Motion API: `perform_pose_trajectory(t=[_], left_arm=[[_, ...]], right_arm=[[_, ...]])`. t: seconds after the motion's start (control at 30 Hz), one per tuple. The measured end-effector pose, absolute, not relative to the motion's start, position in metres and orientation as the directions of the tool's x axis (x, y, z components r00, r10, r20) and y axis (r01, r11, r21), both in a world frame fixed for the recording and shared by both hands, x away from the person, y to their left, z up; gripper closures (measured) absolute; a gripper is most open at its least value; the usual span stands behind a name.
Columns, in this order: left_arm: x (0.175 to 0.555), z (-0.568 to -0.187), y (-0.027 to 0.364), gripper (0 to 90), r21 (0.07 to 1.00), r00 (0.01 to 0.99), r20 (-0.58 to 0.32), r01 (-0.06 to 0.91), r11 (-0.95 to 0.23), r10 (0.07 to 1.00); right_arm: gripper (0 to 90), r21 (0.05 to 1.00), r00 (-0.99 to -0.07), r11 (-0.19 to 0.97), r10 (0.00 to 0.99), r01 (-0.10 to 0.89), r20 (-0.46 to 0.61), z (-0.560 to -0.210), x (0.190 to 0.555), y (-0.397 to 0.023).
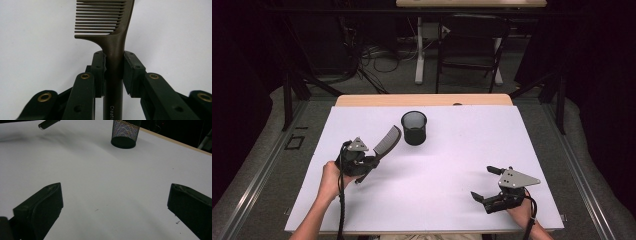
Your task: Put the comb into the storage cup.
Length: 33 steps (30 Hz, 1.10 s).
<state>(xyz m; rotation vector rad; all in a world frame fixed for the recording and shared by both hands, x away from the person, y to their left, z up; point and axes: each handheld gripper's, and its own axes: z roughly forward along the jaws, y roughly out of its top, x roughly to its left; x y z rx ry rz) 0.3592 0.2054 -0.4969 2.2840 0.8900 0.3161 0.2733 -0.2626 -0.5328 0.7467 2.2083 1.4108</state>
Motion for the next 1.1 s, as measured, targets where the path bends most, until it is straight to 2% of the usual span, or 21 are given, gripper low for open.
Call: perform_pose_trajectory(t=[0.13, 0.8, 1.1], left_arm=[[0.3578, -0.4968, 0.2051, 72.7, 0.685, 0.72, 0.015, 0.498, -0.531, 0.693], [0.3574, -0.5014, 0.2067, 72.7, 0.77, 0.676, 0.017, 0.46, -0.441, 0.737], [0.3597, -0.5026, 0.2033, 72.7, 0.776, 0.671, 0.03, 0.451, -0.44, 0.741]], right_arm=[[0.0, 0.915, -0.772, 0.344, 0.633, 0.211, -0.06, -0.5325, 0.2728, -0.2626], [0.0, 0.914, -0.772, 0.345, 0.633, 0.214, -0.058, -0.5326, 0.2733, -0.2623], [0.0, 0.914, -0.774, 0.345, 0.63, 0.214, -0.056, -0.5327, 0.2733, -0.2617]])
